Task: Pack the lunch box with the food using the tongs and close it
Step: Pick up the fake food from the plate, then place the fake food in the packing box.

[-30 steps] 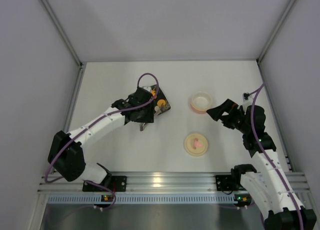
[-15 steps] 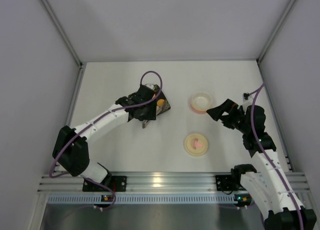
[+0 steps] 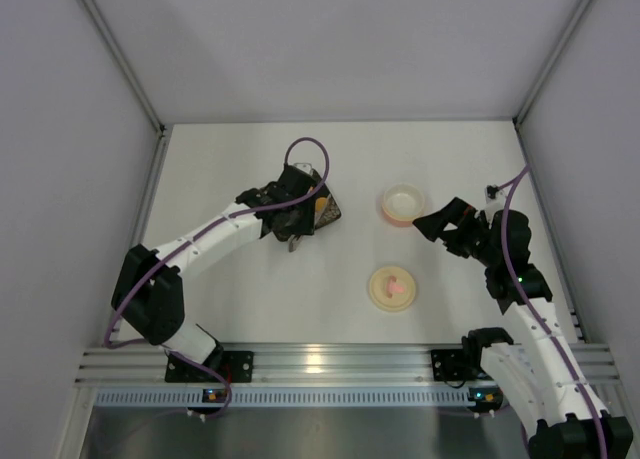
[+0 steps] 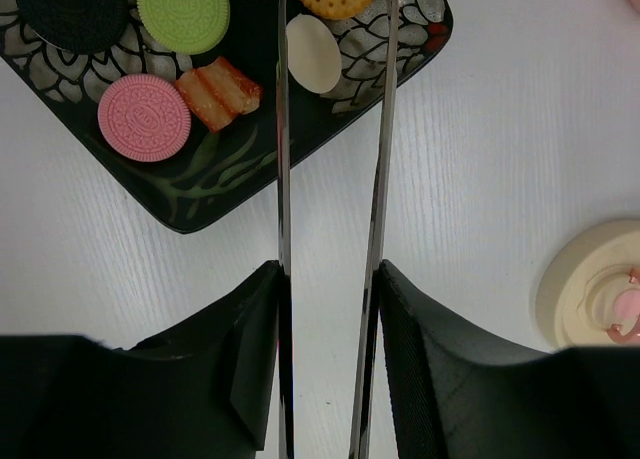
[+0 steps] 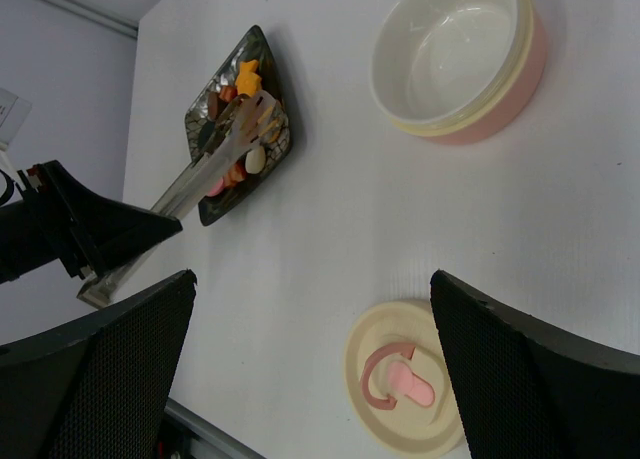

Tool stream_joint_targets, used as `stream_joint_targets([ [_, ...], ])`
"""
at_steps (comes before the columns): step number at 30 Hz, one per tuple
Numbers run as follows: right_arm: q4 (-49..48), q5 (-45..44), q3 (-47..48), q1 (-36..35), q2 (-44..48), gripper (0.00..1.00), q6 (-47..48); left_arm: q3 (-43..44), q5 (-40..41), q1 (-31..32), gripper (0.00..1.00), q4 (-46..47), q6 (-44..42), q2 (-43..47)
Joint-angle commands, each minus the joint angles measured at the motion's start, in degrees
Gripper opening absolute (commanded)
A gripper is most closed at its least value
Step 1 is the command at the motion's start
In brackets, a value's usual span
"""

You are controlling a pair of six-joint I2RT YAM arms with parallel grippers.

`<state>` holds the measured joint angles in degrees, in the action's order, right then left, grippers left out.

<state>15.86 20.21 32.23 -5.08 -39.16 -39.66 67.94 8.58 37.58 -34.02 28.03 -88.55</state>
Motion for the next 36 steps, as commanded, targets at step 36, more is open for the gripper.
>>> stream_joint_targets([
  [36,7.59,-7.27,6.35,0.95,4.00,0.99,2.92,28.01,2.06,12.33,0.39,-4.48,-1.58,-7.94],
])
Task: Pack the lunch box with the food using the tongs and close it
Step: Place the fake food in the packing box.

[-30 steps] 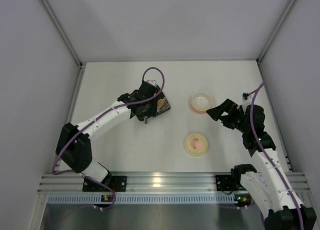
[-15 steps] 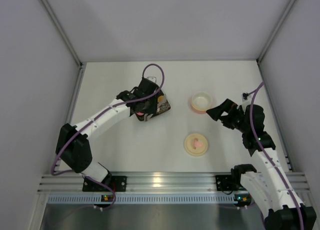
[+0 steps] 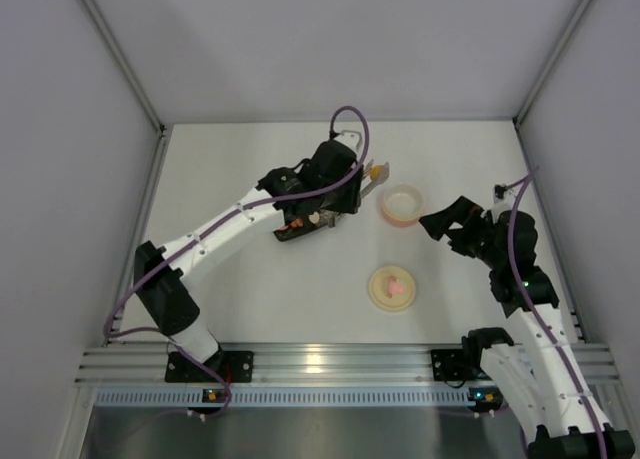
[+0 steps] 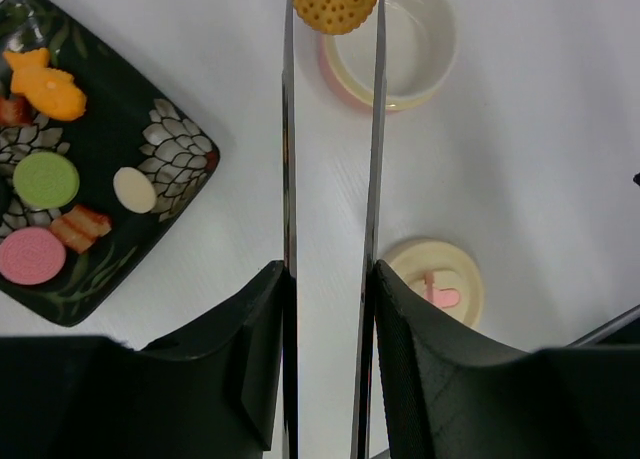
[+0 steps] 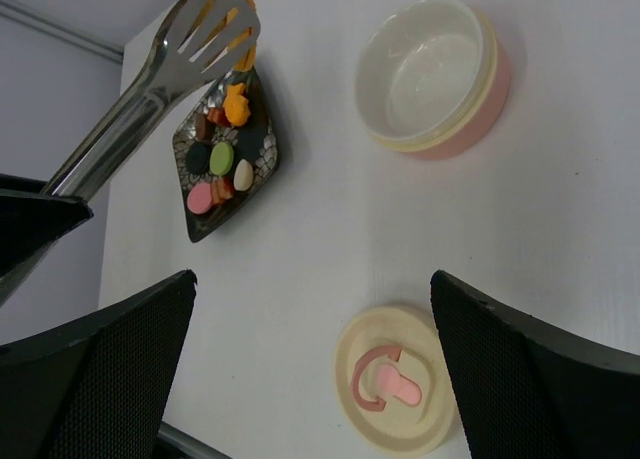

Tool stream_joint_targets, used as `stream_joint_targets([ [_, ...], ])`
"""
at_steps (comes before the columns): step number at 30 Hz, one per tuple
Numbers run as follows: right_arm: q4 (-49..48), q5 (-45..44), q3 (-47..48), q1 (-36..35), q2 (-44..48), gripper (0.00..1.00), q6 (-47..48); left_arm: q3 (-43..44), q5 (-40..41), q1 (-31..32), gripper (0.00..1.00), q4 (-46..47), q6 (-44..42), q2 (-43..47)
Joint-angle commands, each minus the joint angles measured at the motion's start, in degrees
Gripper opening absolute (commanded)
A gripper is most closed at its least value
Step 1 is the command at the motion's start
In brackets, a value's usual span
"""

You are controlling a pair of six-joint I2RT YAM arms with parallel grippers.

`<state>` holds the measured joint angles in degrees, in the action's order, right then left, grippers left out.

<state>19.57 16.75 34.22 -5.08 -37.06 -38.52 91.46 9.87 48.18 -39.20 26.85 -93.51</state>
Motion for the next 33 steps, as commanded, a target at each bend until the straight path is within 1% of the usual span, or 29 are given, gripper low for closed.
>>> stream_joint_targets([
  [1,4.68,-4.44,4.71,0.95,2.25,1.00,1.87,5.65,0.77,2.78,0.39,0.70,-0.40,-5.08],
  [4,7.84,-6.11,6.12,0.95,2.87,0.99,3.19,9.42,1.03,4.11,0.39,0.62,-0.22,-9.30],
  [7,9.87,-7.70,6.83,0.95,3.92,0.99,4.24,11.36,1.12,4.90,0.39,0.79,0.13,-12.29],
  [13,11.19,-8.41,7.35,0.95,4.72,1.00,4.77,12.16,0.68,5.60,0.40,1.58,0.31,-15.64],
  [18,11.10,-8.14,7.18,0.95,4.71,1.00,4.60,12.34,0.50,5.61,0.42,1.93,0.22,-16.87],
  [21,11.10,-8.14,7.09,0.95,4.72,1.00,4.68,12.60,0.41,5.61,0.47,1.76,0.22,-17.40],
  [25,11.01,-8.05,7.00,0.95,4.80,1.00,4.69,12.60,0.41,5.61,0.49,1.76,0.22,-17.75],
  [33,10.93,-8.05,6.83,0.95,4.54,0.99,4.77,12.95,0.24,5.61,0.51,1.67,0.13,-18.19],
])
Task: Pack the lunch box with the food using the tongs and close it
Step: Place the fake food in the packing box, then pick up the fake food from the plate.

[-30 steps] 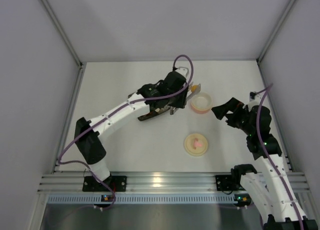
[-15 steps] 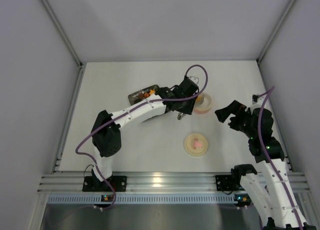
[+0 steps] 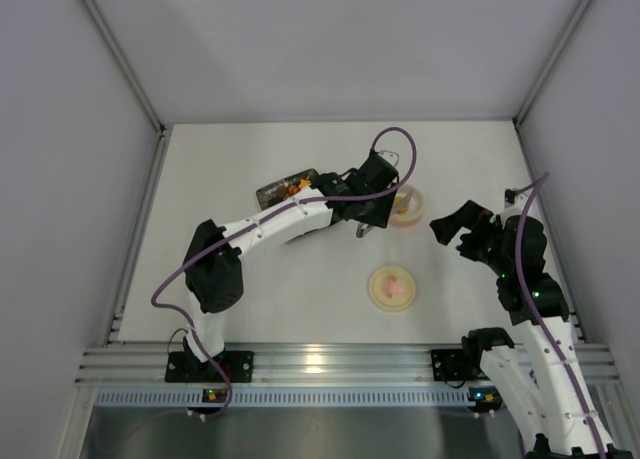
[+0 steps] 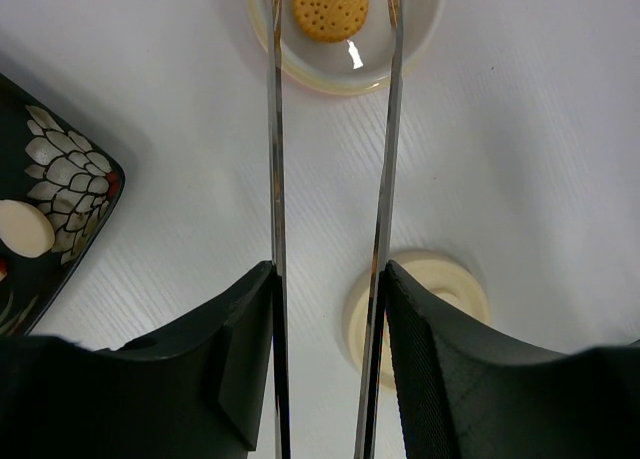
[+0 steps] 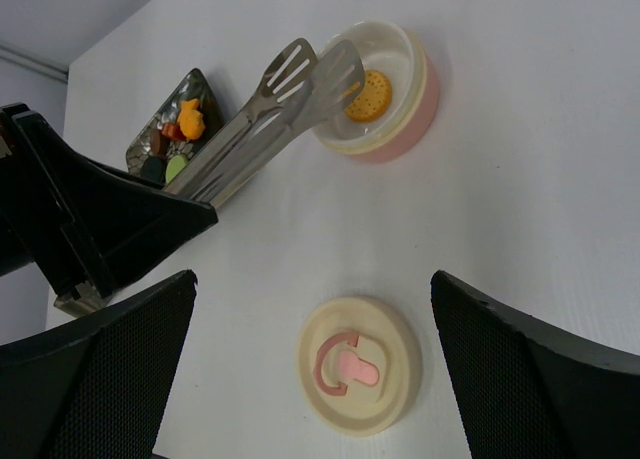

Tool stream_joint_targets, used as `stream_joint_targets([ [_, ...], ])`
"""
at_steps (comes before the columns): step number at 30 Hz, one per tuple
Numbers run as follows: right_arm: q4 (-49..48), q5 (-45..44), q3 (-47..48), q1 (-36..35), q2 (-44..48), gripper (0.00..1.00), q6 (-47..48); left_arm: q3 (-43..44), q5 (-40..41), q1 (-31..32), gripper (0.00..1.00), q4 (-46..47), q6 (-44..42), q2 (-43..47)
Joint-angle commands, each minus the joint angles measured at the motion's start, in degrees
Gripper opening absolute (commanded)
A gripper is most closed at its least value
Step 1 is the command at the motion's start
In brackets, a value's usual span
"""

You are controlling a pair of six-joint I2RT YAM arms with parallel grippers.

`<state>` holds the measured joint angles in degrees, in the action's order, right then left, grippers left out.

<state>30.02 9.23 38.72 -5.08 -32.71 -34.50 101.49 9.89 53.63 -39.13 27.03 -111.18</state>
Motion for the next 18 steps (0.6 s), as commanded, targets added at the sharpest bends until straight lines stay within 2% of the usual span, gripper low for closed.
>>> stream_joint_targets([
  [1,0.48,-0.53,2.33,0.95,0.19,1.00,0.84,3.01,0.22,0.16,0.51,1.69,-0.04,-0.53],
  [5,0.39,-0.53,2.24,0.95,0.19,1.00,0.84,2.84,0.92,0.16,0.51,1.78,0.04,0.69],
  [13,-0.58,0.08,1.80,0.95,-0.60,0.99,0.84,-0.06,5.04,0.16,0.51,0.12,0.22,9.56],
  [18,-1.80,0.70,1.01,0.95,-1.22,0.99,0.66,-8.05,15.31,-0.71,0.54,-3.48,4.08,18.88],
])
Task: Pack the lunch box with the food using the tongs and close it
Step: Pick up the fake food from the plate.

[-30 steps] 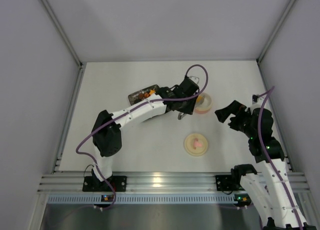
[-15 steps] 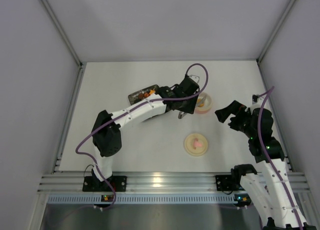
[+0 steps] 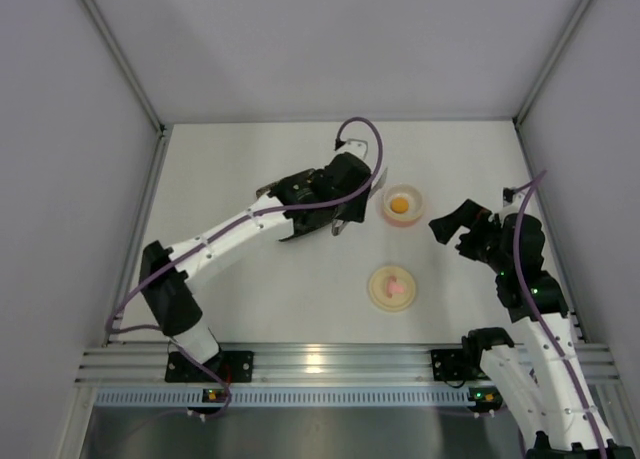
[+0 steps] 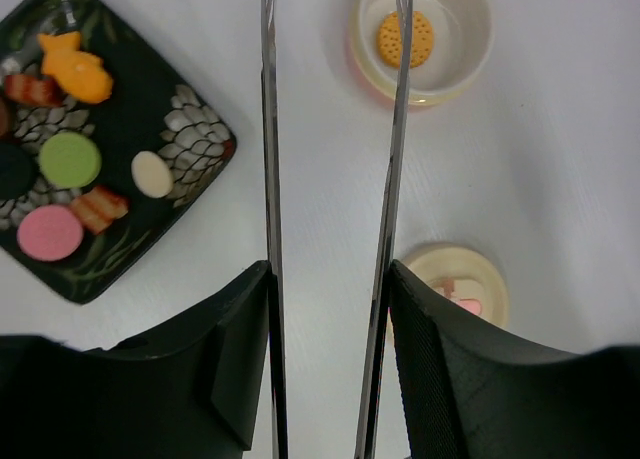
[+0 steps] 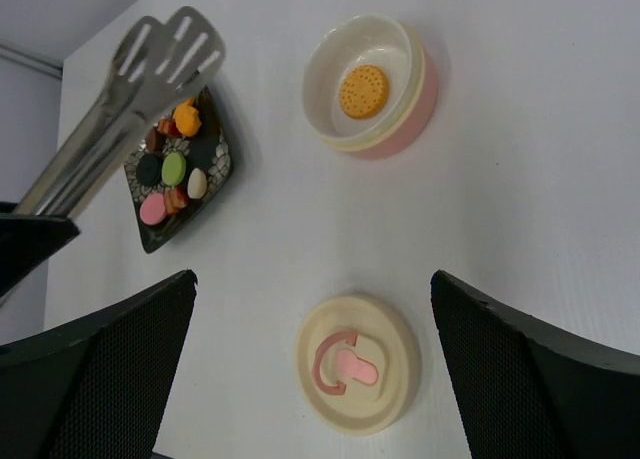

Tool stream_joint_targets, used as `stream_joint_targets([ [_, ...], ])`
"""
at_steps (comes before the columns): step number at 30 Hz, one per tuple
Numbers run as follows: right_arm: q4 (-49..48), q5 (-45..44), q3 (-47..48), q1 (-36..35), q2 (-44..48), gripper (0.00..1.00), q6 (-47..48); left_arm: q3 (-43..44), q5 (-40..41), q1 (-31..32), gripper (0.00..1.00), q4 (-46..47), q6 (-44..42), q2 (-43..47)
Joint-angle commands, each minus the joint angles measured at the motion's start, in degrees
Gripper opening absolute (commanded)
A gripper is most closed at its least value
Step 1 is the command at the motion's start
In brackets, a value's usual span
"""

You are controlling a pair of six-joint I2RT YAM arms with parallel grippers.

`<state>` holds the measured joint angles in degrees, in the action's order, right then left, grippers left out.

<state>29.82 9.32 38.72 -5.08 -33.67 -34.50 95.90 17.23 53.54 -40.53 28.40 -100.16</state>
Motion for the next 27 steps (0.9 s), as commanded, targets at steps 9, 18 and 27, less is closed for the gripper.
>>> stream_joint_targets([
  [9,-4.16,2.81,-0.22,0.95,-1.75,0.99,-0.13,-22.85,7.55,-8.27,0.54,-3.06,7.81,21.31],
  [18,-5.30,3.25,-0.49,0.95,-2.63,0.99,-0.30,-31.11,4.48,-13.20,0.55,-0.87,7.28,23.52],
  [27,-5.21,3.07,-1.01,0.95,-2.10,0.99,-0.21,-33.23,2.72,-14.34,0.54,1.60,6.40,21.59],
])
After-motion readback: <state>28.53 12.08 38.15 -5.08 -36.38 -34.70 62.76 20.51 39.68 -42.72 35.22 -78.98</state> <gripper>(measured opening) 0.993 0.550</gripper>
